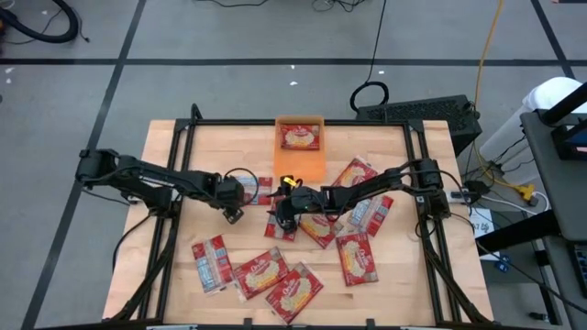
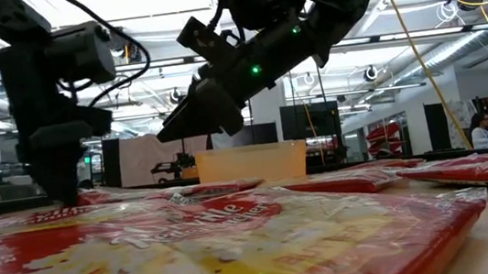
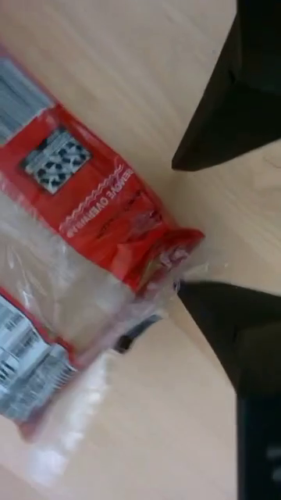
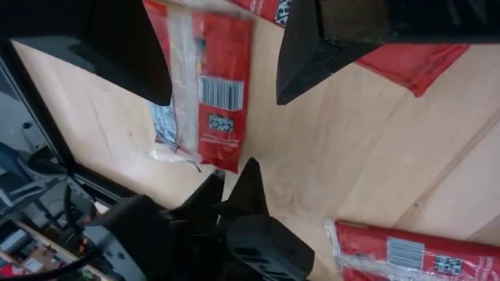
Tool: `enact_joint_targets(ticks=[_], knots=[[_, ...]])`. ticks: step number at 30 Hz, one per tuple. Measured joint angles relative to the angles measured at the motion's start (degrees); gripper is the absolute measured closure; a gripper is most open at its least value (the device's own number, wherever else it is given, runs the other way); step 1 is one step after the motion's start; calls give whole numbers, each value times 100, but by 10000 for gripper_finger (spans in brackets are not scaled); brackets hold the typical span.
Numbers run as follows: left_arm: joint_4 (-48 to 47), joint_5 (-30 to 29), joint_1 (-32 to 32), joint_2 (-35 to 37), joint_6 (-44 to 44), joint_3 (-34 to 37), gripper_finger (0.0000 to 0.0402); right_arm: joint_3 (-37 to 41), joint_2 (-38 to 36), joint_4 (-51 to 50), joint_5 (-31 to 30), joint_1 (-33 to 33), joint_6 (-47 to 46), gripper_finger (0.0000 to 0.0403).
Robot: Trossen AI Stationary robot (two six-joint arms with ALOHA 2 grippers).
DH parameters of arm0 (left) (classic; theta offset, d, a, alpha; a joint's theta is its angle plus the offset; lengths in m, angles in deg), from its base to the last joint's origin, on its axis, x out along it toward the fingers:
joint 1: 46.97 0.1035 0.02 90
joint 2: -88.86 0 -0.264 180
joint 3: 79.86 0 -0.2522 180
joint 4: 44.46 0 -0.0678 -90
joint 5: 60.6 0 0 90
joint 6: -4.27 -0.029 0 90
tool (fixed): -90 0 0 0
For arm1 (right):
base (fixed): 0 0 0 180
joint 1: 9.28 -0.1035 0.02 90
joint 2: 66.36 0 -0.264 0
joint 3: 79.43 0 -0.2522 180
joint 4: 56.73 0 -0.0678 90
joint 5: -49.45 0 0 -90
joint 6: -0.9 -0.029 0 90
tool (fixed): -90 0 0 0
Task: Sort popcorn bags into baskets
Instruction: Put the red popcorn bag into the orange bin
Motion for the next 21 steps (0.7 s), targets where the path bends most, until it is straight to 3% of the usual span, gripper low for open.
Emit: enact_joint_targets(ticks=[9, 14, 21], knots=[[389, 200, 444, -33, -523, 0, 386, 1, 0, -74, -1, -1, 19, 179], [443, 271, 474, 97, -581, -20, 397, 1, 0, -315, -17, 1, 152, 179], [957, 495, 339, 906, -576, -28, 399, -1, 34, -548, -51, -8, 697, 178]])
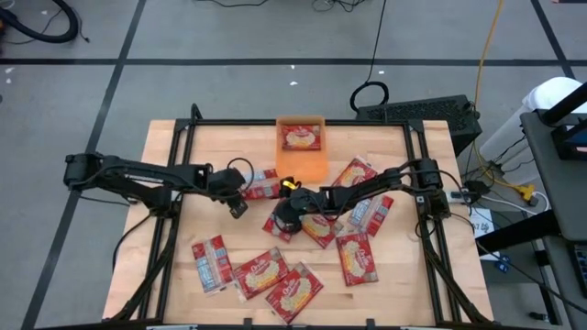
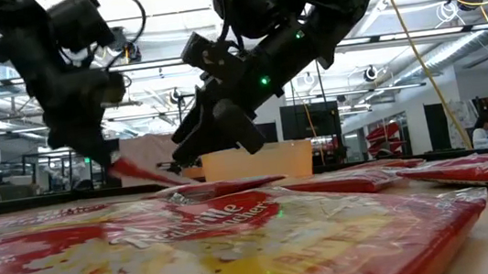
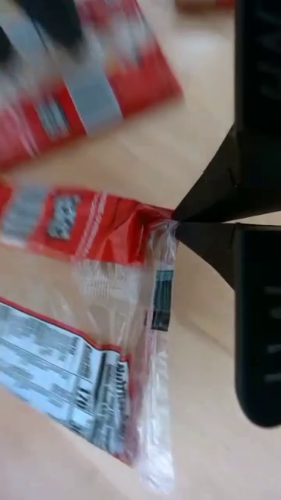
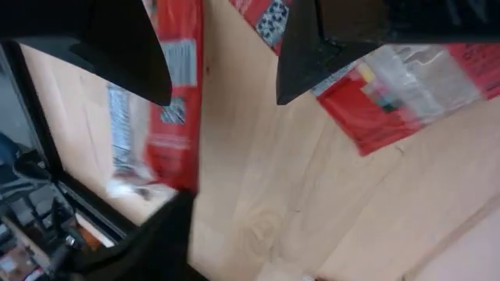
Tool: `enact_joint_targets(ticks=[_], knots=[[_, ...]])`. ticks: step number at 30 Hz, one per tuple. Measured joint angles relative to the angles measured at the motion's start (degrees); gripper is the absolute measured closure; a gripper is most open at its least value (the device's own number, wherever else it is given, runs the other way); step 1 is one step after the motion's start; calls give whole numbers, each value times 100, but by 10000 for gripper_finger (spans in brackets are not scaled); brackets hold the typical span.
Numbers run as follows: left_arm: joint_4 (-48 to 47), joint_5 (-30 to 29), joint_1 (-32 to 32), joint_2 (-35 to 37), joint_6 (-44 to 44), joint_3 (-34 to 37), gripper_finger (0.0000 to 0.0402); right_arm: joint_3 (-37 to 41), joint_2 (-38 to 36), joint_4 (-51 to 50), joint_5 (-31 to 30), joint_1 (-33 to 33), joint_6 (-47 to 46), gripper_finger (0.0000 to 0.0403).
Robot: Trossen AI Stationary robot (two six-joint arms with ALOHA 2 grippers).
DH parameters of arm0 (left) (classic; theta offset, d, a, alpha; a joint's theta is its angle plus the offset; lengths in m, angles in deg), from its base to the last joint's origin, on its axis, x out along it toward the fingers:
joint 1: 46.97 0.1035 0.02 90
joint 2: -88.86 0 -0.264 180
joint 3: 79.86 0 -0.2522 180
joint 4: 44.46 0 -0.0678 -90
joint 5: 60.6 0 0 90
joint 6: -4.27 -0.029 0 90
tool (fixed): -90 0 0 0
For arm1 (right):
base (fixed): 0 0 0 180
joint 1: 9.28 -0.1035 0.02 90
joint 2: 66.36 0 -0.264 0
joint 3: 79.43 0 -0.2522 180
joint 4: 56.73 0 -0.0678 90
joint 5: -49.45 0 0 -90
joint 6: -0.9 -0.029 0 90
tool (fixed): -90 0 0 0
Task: Sort popcorn bags into baskets
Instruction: Put the red popcorn bag into the orange bin
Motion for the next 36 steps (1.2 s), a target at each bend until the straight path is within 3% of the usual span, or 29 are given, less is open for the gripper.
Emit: enact_joint_targets(ticks=[6, 13, 17, 25, 30, 36], knots=[[426, -8, -188, 590, -28, 0, 400, 0, 229, 602, -1040, -2, 591, 155], [1272, -48, -444, 594, -68, -2, 400, 0, 632, 1643, -1331, 93, 487, 148], [1581, -52, -588, 557, -149, -2, 401, 2, 652, 1661, -1279, 114, 446, 195], [1645, -17, -681, 985, -518, -2, 369, 2, 254, 1129, -1081, 111, -20, 378], [1645, -107, -789, 1687, -1275, -2, 330, 4, -330, 351, -788, 141, -227, 382], [1805, -1302, -870, 2333, -2394, -2, 265, -87, -1310, -955, -43, 411, -891, 394]])
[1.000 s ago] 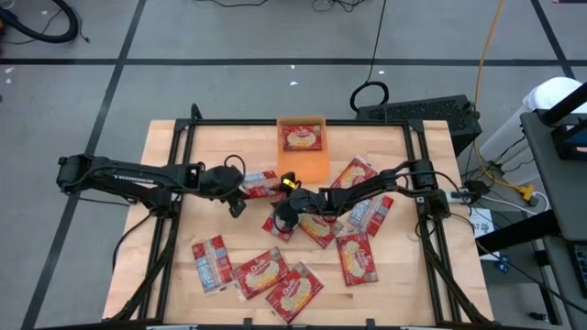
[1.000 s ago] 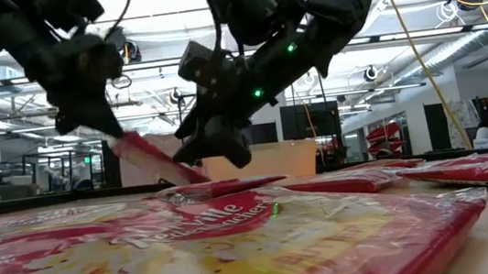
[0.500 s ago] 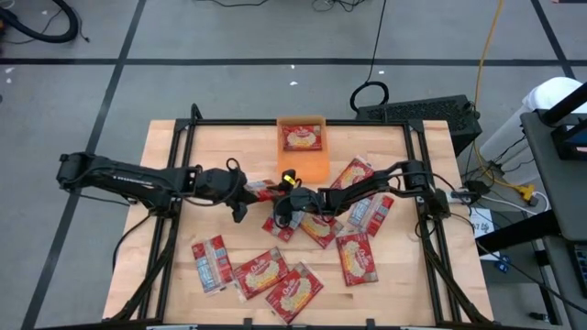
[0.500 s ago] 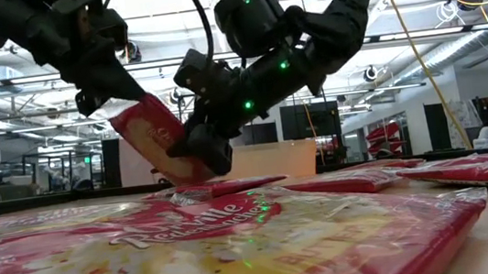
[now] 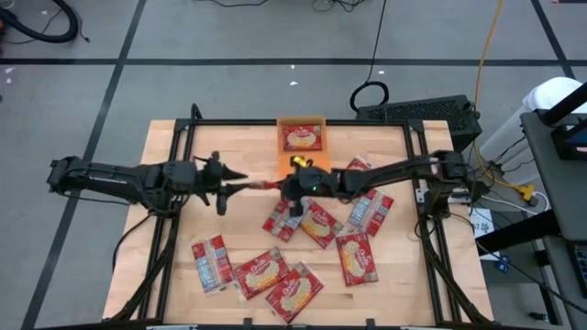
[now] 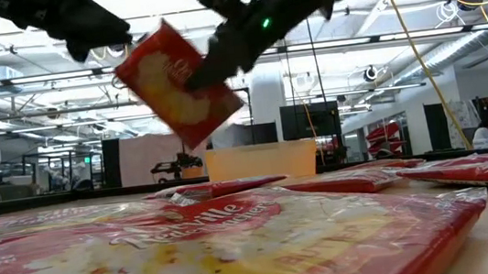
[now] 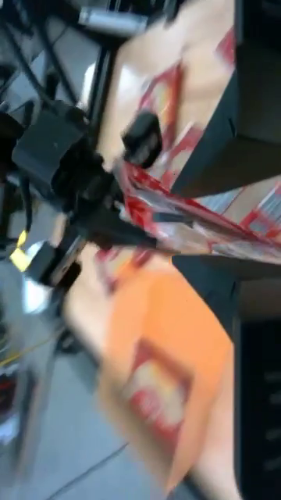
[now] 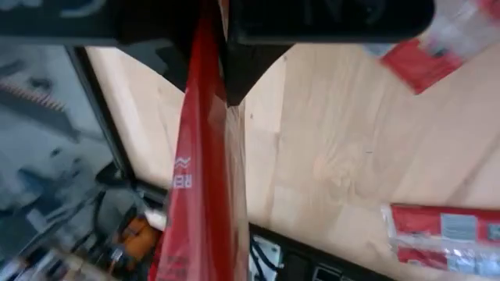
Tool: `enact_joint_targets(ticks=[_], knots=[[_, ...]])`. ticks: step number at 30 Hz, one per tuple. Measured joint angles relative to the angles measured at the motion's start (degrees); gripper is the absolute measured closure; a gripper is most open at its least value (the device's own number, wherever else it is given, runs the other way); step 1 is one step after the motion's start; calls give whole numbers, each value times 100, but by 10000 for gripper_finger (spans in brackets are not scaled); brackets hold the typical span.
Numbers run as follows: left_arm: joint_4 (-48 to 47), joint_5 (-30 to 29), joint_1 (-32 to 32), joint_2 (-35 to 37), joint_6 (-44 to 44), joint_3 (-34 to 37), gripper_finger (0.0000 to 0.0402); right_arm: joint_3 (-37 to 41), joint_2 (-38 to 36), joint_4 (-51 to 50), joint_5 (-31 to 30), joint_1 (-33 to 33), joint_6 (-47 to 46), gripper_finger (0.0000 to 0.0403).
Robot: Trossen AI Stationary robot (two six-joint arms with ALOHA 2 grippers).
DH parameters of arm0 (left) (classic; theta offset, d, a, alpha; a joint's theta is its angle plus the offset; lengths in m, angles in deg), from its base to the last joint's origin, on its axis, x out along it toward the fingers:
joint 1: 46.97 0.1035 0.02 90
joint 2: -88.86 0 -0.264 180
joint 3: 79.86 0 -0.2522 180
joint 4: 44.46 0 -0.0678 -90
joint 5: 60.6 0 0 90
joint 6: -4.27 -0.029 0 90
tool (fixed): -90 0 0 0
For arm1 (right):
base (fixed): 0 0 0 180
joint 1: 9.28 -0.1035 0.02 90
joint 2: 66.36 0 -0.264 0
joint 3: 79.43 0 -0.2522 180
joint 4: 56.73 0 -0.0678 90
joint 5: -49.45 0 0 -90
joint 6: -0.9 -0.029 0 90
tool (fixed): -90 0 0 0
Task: Sort popcorn bags into baskets
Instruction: Put the red popcorn bag into the orange bin
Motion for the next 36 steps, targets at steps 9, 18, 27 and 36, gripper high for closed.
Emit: enact_joint_targets(ticks=[9, 18, 27, 36], knots=[[2237, -284, 237, -770, -1231, 0, 130, -732, -884, -2947, 355, 525, 128, 382], [2706, -184, 994, -2110, -1668, -535, 106, -1325, -914, -4276, 393, 991, 375, 389], [1569, 568, 1382, -3407, -2008, -1801, 128, -1124, -907, -4225, 685, 1276, 602, 389], [1313, 1241, 1628, -3916, -2361, -2190, 219, -1117, -905, -4137, 690, 1344, 771, 389]])
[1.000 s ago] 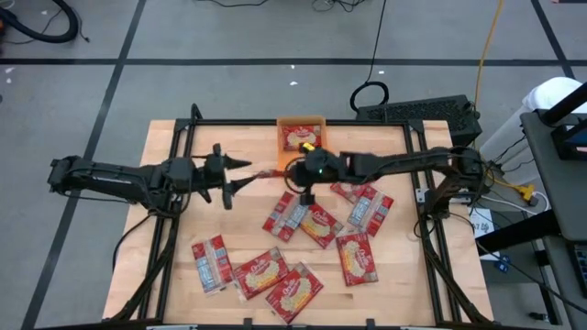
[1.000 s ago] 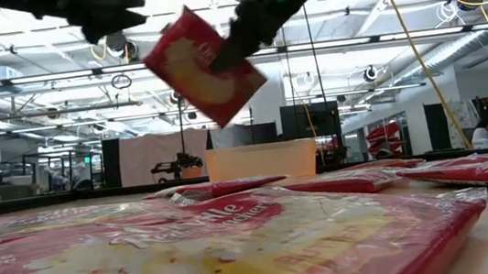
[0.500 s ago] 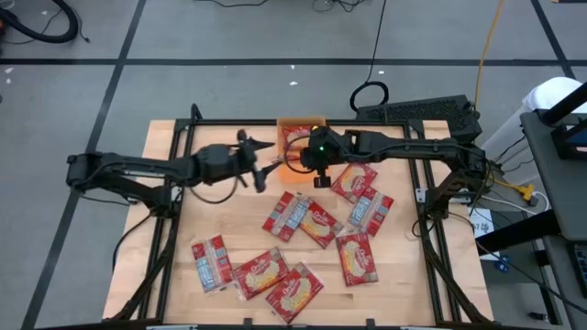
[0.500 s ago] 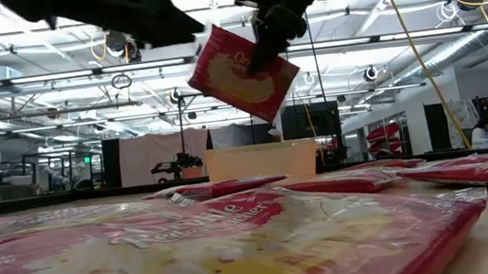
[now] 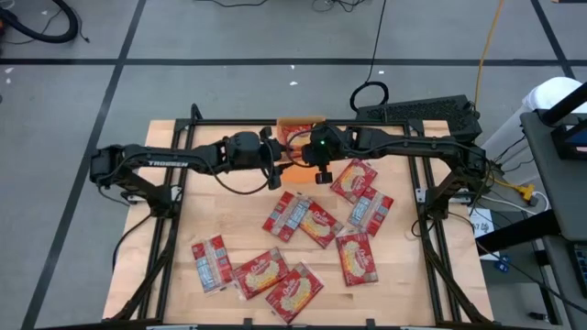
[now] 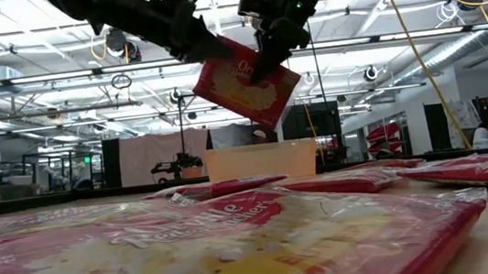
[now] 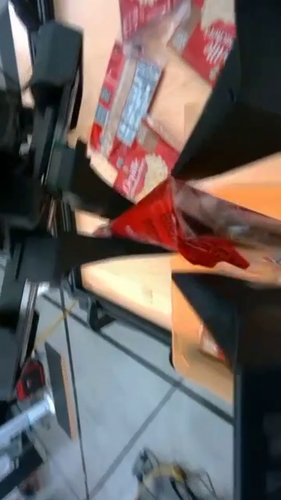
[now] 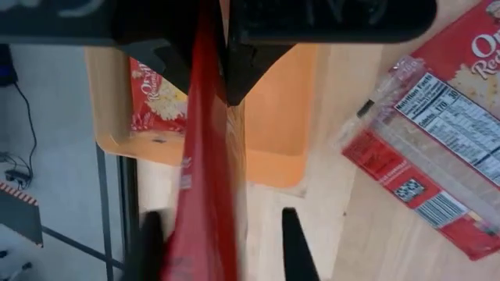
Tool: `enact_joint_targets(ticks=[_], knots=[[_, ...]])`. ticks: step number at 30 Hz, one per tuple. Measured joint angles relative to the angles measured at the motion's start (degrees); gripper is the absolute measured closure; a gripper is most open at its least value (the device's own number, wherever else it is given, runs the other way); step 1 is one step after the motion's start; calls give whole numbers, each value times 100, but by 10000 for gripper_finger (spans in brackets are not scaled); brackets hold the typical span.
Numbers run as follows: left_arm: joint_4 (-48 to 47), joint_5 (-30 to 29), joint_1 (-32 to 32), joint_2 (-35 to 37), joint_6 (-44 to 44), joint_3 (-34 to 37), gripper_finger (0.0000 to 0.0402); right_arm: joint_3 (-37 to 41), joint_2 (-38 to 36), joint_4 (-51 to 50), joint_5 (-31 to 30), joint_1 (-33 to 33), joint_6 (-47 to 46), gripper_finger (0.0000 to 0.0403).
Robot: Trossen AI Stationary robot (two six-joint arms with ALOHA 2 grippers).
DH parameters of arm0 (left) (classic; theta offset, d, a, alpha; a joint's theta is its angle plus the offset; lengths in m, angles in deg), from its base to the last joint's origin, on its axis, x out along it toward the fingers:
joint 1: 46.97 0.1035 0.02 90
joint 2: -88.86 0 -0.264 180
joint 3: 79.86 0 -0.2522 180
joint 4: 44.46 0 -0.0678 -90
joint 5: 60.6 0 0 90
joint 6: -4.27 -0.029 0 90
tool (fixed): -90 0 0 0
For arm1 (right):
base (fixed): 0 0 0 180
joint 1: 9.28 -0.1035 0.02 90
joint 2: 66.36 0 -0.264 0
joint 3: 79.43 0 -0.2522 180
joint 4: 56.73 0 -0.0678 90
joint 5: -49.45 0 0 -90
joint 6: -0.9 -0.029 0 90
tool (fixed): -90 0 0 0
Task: Sort popcorn bags into baskets
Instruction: Put the red popcorn bag into the orange bin
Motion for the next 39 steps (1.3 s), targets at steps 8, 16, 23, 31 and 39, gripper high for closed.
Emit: enact_joint_targets(ticks=[8, 16, 23, 31, 39], knots=[[-176, 639, 284, 40, 196, 0, 375, 115, -16, 88, 14, 27, -245, 356], [-1228, 677, 772, 648, 507, 9, 387, 545, -437, -21, -809, 48, -735, 294], [-933, 675, 1089, 986, 699, 178, 387, 1948, -1055, 716, -946, 352, -1199, 286], [942, 1274, 1139, 819, 1351, 966, 381, 3486, -1233, 2018, -719, 476, -1716, 340], [1938, 1272, 1097, 588, 1860, 1226, 387, 3978, -1173, 3113, -307, 470, -1876, 384]])
